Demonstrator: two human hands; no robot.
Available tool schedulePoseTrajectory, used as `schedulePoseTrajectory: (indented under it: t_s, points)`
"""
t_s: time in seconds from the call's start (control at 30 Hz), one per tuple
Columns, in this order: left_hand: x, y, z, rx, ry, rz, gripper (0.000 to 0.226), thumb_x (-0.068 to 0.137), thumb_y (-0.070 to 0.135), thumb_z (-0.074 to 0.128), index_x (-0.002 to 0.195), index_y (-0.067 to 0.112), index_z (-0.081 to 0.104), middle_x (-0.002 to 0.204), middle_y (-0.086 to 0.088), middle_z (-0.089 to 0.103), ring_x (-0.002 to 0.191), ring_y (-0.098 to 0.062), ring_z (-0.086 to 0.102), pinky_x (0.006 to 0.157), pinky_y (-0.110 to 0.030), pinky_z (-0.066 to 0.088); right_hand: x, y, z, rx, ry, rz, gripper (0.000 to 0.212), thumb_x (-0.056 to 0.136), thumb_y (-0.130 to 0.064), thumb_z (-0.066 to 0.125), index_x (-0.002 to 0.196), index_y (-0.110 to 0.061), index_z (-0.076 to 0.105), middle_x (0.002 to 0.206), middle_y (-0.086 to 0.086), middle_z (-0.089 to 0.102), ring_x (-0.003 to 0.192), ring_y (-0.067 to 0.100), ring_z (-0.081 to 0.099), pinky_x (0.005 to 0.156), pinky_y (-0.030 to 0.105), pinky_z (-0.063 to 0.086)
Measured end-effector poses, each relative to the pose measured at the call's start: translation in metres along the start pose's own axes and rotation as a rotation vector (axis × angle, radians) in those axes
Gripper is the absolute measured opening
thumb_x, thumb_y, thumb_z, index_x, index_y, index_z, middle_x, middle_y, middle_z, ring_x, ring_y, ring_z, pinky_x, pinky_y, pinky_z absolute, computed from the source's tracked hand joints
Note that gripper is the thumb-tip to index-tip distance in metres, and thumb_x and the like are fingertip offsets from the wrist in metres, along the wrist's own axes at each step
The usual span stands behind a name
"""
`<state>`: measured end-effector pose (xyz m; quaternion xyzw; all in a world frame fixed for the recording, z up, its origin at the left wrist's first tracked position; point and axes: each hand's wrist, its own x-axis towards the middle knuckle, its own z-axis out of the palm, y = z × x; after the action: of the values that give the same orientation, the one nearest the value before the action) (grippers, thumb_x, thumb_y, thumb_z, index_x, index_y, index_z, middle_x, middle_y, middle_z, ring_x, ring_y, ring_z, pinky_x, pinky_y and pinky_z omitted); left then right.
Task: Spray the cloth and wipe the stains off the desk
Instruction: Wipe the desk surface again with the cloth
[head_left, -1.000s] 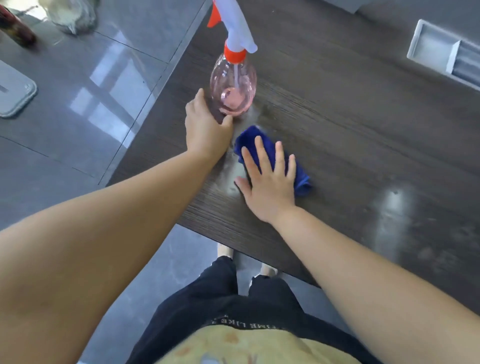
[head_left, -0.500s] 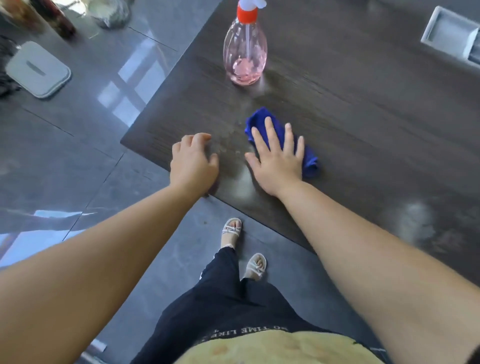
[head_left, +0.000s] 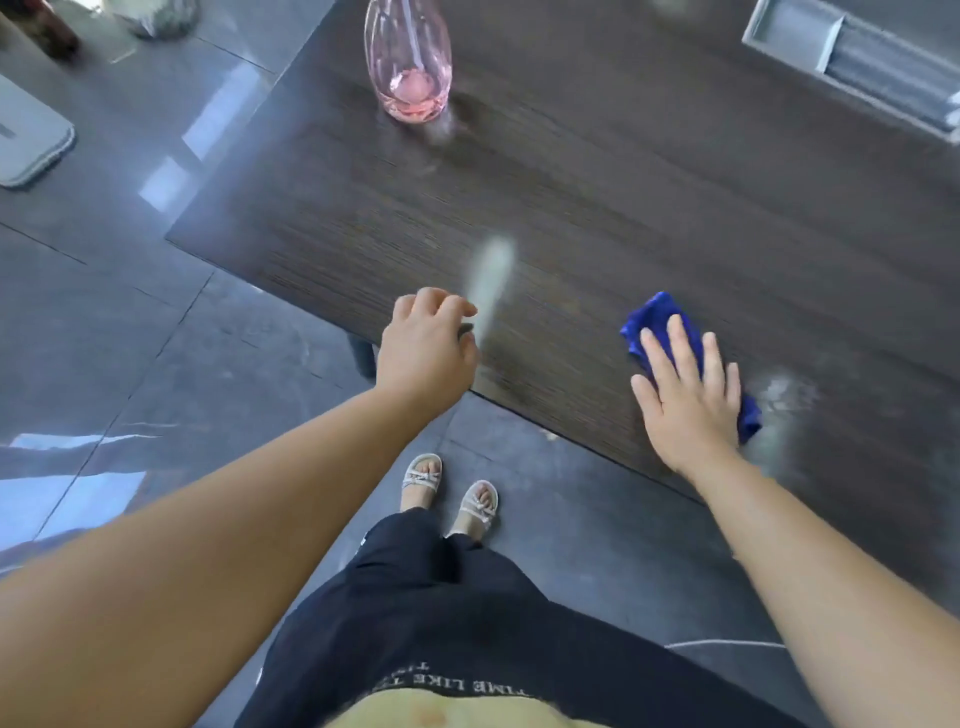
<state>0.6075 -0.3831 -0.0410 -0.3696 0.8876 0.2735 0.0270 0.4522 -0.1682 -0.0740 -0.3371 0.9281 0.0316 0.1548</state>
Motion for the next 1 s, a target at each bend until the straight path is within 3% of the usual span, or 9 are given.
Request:
schedulePoseTrajectory:
  t_s: [0.07, 0.13, 0.33, 0.4, 0.53, 0.67, 0.8, 0.9, 1.0]
  points:
    - [0.000, 0.011, 0.004, 0.016, -0.029, 0.063, 0.034, 0.094, 0.021, 0.044, 0.127, 0.017, 0.051, 0.135, -0.005, 0.044, 0.126, -0.029, 0.032, 0.101, -0.037, 0.033, 0.009, -0.027, 0.000, 0.066, 0.028, 0.316, 0.058, 0.099, -0.051, 0.022, 0.152, -0.035, 0.006, 0.159, -0.010, -0.012, 0.145, 0.029, -0.008, 0.115, 0.053, 0.000]
    - [0.003, 0.020, 0.006, -0.001, -0.030, 0.080, 0.036, 0.094, 0.019, 0.044, 0.129, 0.017, 0.050, 0.135, -0.007, 0.044, 0.127, -0.030, 0.032, 0.102, -0.038, 0.033, 0.017, -0.078, 0.002, 0.154, 0.067, 0.409, 0.061, 0.098, -0.054, 0.021, 0.152, -0.032, 0.004, 0.159, -0.006, -0.013, 0.145, 0.034, -0.009, 0.114, 0.056, -0.001]
    - [0.007, 0.031, 0.009, -0.048, -0.070, 0.095, 0.034, 0.092, 0.017, 0.046, 0.125, 0.016, 0.052, 0.131, -0.005, 0.046, 0.125, -0.026, 0.035, 0.100, -0.036, 0.035, -0.014, -0.100, 0.023, 0.004, 0.128, -0.324, 0.052, 0.095, -0.047, 0.029, 0.140, -0.027, 0.043, 0.151, 0.000, 0.037, 0.135, 0.040, 0.035, 0.106, 0.060, 0.027]
    - [0.005, 0.037, 0.015, -0.022, -0.118, 0.164, 0.034, 0.091, 0.017, 0.047, 0.125, 0.015, 0.053, 0.131, -0.008, 0.047, 0.124, -0.029, 0.035, 0.100, -0.037, 0.036, -0.023, -0.051, 0.027, -0.040, 0.124, -0.328, 0.050, 0.096, -0.048, 0.029, 0.141, -0.029, 0.041, 0.152, -0.002, 0.035, 0.136, 0.037, 0.033, 0.107, 0.058, 0.027]
    - [0.000, 0.047, 0.023, 0.055, -0.219, 0.231, 0.035, 0.093, 0.023, 0.046, 0.126, 0.017, 0.052, 0.134, -0.006, 0.044, 0.126, -0.031, 0.032, 0.100, -0.038, 0.034, -0.043, 0.033, 0.017, 0.017, 0.032, 0.258, 0.054, 0.098, -0.053, 0.016, 0.150, -0.036, 0.013, 0.159, -0.011, -0.001, 0.146, 0.028, 0.004, 0.116, 0.050, 0.009]
    - [-0.001, 0.047, 0.026, 0.090, -0.271, 0.228, 0.037, 0.094, 0.027, 0.045, 0.130, 0.019, 0.049, 0.137, -0.004, 0.041, 0.130, -0.028, 0.026, 0.104, -0.038, 0.030, -0.024, -0.012, 0.008, 0.274, 0.067, 0.819, 0.061, 0.098, -0.054, 0.018, 0.152, -0.032, 0.002, 0.159, -0.007, -0.013, 0.145, 0.031, -0.007, 0.115, 0.054, -0.001]
    - [-0.003, 0.054, 0.026, 0.013, -0.254, 0.170, 0.040, 0.093, 0.025, 0.045, 0.133, 0.018, 0.045, 0.138, -0.005, 0.040, 0.131, -0.027, 0.026, 0.105, -0.038, 0.029, -0.025, -0.098, 0.021, 0.176, 0.157, 0.269, 0.062, 0.093, -0.056, 0.025, 0.147, -0.027, 0.033, 0.157, 0.003, 0.022, 0.141, 0.041, 0.022, 0.109, 0.061, 0.018]
    - [-0.005, 0.066, 0.027, 0.005, -0.245, 0.178, 0.042, 0.093, 0.023, 0.044, 0.134, 0.018, 0.044, 0.139, -0.006, 0.040, 0.131, -0.028, 0.026, 0.105, -0.038, 0.028, -0.044, -0.063, 0.026, 0.045, 0.061, -0.091, 0.056, 0.093, -0.051, 0.026, 0.142, -0.028, 0.042, 0.153, -0.002, 0.032, 0.138, 0.037, 0.031, 0.108, 0.058, 0.027]
    - [-0.010, 0.083, 0.033, 0.040, -0.291, 0.243, 0.042, 0.093, 0.024, 0.044, 0.134, 0.017, 0.043, 0.140, -0.007, 0.038, 0.131, -0.028, 0.026, 0.104, -0.036, 0.029, -0.056, 0.023, 0.027, 0.046, 0.056, 0.141, 0.054, 0.098, -0.053, 0.023, 0.150, -0.037, 0.016, 0.160, -0.010, 0.003, 0.146, 0.028, 0.004, 0.116, 0.051, 0.008]
